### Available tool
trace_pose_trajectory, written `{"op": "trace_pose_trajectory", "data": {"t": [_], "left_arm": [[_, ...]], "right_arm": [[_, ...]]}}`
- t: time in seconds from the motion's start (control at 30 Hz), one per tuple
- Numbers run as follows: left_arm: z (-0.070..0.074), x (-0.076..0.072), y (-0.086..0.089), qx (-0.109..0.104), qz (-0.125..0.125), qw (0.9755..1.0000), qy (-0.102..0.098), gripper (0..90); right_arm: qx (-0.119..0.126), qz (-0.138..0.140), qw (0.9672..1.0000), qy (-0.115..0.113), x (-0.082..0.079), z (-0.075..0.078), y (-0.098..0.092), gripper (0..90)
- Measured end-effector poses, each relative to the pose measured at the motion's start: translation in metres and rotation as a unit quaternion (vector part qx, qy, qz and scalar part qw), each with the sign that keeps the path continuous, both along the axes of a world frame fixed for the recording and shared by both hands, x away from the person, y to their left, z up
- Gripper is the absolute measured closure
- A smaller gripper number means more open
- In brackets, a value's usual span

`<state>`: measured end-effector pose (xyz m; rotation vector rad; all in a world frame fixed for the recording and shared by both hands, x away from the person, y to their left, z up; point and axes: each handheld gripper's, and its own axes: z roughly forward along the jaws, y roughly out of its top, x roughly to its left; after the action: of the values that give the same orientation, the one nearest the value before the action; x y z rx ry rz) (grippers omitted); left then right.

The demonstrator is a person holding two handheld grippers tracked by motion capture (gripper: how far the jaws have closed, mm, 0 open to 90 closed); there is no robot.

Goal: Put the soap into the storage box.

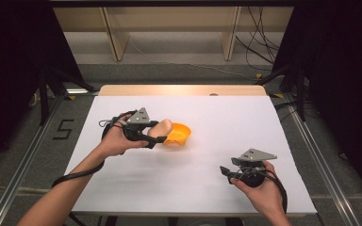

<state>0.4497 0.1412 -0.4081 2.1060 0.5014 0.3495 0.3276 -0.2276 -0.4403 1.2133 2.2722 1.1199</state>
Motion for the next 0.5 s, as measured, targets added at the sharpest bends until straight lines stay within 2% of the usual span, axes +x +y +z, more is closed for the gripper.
{"op": "trace_pose_trajectory", "data": {"t": [0.03,0.1,0.23,0.3,0.37,0.5], "left_arm": [[-0.0003,-0.0003,-0.0007,-0.005,0.005,1.0,0.004,32.1],[-0.0001,0.0013,-0.001,-0.003,0.004,1.0,-0.001,32.1],[0.0002,0.0027,-0.0025,-0.007,0.011,0.9999,0.003,32.1],[0.0005,0.0039,-0.0032,-0.007,0.009,0.9999,0.0,32.1],[0.0009,0.005,-0.0038,-0.006,0.008,1.0,-0.001,32.1],[0.0006,0.0056,-0.006,-0.01,0.011,0.9999,0.002,32.1]], "right_arm": [[0.002,0.002,1.0,-0.001,0.0004,-0.0003,-0.0001,44.6],[0.005,0.002,1.0,0.003,0.0002,-0.0001,-0.0001,44.6],[-0.003,0.003,1.0,-0.008,0.0004,0.0005,-0.0011,44.6],[-0.002,0.0,1.0,-0.007,0.0001,0.0004,-0.0008,44.6],[0.007,-0.004,1.0,0.004,-0.0012,0.0003,0.0008,44.6],[0.006,-0.006,1.0,0.002,-0.0014,0.0006,0.0006,44.5]]}}
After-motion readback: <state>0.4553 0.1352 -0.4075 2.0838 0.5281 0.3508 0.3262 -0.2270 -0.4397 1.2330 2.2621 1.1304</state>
